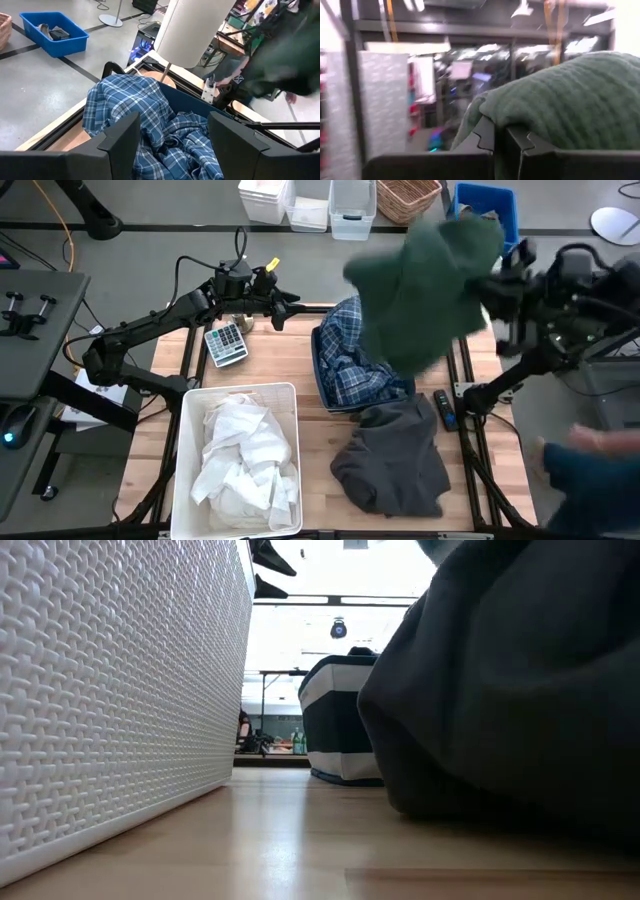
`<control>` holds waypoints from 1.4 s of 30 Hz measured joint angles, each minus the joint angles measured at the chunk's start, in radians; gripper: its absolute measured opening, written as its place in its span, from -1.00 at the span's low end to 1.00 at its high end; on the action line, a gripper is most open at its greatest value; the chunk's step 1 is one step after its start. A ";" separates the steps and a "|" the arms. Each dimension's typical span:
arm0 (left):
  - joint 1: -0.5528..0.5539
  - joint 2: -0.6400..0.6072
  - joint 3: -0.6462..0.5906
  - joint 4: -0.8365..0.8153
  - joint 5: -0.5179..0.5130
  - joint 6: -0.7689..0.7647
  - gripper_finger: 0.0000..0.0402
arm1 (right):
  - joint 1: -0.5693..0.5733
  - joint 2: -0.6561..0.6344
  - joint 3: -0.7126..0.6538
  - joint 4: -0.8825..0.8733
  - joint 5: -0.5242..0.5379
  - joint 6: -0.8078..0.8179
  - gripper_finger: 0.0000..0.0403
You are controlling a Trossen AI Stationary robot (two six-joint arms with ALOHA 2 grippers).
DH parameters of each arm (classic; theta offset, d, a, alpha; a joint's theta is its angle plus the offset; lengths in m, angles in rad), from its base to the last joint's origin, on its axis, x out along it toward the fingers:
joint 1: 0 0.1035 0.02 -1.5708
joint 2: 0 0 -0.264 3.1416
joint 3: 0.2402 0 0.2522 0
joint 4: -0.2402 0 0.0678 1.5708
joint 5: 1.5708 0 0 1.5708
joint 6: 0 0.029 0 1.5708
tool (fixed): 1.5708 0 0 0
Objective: Sort clothes
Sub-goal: Put the green shirt into the blue bin
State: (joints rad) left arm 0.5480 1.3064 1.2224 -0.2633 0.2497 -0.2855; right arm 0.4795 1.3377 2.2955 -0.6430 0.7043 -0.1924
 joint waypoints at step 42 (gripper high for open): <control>0.000 0.000 0.000 -0.002 -0.002 0.001 0.10 | -0.624 -0.009 -1.098 0.070 -0.373 0.674 -1.00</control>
State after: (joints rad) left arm 0.5482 1.3067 1.2224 -0.2649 0.2474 -0.2848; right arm -0.1444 1.3284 1.1971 -0.5727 0.3315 0.4818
